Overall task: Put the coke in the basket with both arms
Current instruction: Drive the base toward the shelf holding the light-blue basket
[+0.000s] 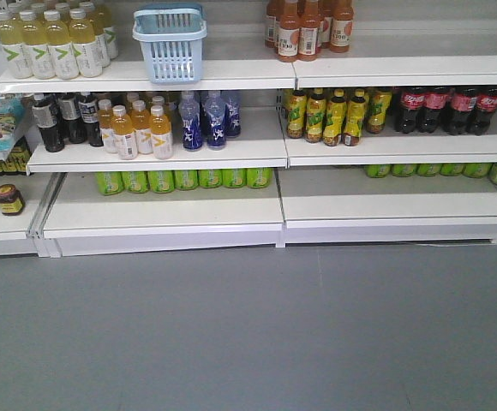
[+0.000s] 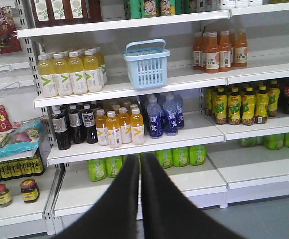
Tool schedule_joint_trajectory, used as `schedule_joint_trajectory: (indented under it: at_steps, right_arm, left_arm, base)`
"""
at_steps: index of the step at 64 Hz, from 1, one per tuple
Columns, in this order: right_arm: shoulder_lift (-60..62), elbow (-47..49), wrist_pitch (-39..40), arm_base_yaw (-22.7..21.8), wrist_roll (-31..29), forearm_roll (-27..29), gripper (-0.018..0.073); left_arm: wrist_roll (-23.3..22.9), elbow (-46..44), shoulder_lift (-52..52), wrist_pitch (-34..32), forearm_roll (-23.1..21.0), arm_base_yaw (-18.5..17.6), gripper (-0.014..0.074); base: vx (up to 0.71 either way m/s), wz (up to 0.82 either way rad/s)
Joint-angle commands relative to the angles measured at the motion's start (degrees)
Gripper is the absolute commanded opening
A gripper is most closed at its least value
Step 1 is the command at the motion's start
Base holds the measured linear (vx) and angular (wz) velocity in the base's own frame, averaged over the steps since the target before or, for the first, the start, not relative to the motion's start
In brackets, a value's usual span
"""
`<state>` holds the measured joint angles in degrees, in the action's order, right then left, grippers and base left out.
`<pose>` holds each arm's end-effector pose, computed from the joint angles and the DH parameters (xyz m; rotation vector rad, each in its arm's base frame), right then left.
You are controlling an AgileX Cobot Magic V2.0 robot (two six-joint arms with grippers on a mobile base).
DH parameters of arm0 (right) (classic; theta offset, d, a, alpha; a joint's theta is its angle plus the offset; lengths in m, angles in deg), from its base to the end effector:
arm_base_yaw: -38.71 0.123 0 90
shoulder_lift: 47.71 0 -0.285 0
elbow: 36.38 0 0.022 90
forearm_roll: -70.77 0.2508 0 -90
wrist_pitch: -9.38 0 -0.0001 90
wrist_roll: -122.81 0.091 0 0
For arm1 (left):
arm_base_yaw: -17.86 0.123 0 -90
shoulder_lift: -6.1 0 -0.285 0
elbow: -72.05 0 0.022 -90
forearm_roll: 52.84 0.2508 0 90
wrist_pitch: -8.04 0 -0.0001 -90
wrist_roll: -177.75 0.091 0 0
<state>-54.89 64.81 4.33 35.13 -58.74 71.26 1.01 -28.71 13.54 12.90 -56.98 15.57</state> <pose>0.0568 -0.0035 0.1964 0.0343 1.5889 -0.0626 0.0574 -0.0029 0.1939 0.0246 1.5975 -0.0477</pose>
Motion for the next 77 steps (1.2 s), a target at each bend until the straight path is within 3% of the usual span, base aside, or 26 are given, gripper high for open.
schedule_joint_trajectory:
  at_steps: [1,77]
  right_arm:
    - [0.75,-0.44,4.04,-0.26,-0.74,-0.03,-0.0010]
    - [0.75,-0.44,4.04,-0.26,-0.74,-0.03,-0.0010]
  left_arm:
    - [-0.14,-1.92,-1.19,-3.92,-0.19,0.05,-0.0006]
    - [-0.14,-1.92,-1.19,-3.92,-0.19,0.05,-0.0006]
  base:
    - [0.03,0.00]
    - [0.10,0.00]
